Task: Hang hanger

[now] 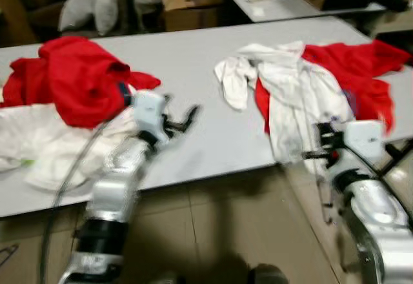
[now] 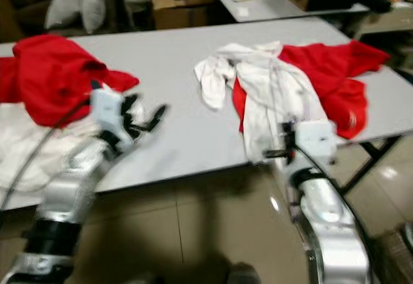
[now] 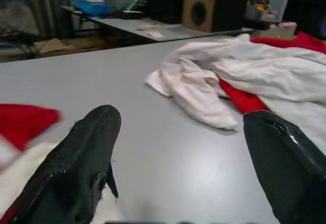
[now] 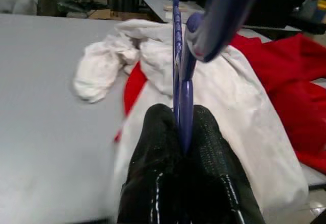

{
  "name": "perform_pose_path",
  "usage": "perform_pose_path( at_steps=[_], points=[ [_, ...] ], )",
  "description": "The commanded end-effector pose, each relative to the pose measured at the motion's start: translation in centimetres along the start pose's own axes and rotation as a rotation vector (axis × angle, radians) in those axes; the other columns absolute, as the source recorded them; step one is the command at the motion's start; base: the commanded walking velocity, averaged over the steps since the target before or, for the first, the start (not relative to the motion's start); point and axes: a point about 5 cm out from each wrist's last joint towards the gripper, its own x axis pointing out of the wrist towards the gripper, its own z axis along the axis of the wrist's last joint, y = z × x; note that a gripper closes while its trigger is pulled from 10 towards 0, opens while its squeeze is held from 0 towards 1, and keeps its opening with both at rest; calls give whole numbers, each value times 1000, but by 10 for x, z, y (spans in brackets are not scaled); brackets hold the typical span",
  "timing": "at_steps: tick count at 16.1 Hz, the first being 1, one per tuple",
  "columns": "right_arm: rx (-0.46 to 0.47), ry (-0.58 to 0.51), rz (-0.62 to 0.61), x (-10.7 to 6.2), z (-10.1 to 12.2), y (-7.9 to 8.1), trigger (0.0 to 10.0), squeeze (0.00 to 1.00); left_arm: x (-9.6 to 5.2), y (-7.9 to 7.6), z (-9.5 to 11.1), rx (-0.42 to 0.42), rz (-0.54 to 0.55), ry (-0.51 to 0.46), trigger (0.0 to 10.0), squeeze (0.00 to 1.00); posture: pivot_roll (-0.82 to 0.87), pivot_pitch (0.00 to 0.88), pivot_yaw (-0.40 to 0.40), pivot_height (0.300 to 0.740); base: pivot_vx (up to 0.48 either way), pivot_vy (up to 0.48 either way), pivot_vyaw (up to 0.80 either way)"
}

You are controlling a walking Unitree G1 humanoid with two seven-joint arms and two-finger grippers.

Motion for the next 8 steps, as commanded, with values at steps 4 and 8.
perform_pose_path(
  at_steps=[4,8],
  points=[
    [-20,-21,-6,-1,7,-7,10000,0,4,-9,-2,2,-45,-4,10000,310,-199,0,35,740,0,0,0],
    [-30,-16,-15,1,6,-11,10000,0,5,-7,2,-42,-6,-23,10000,333,-197,0,31,740,296,0,-783]
  ],
)
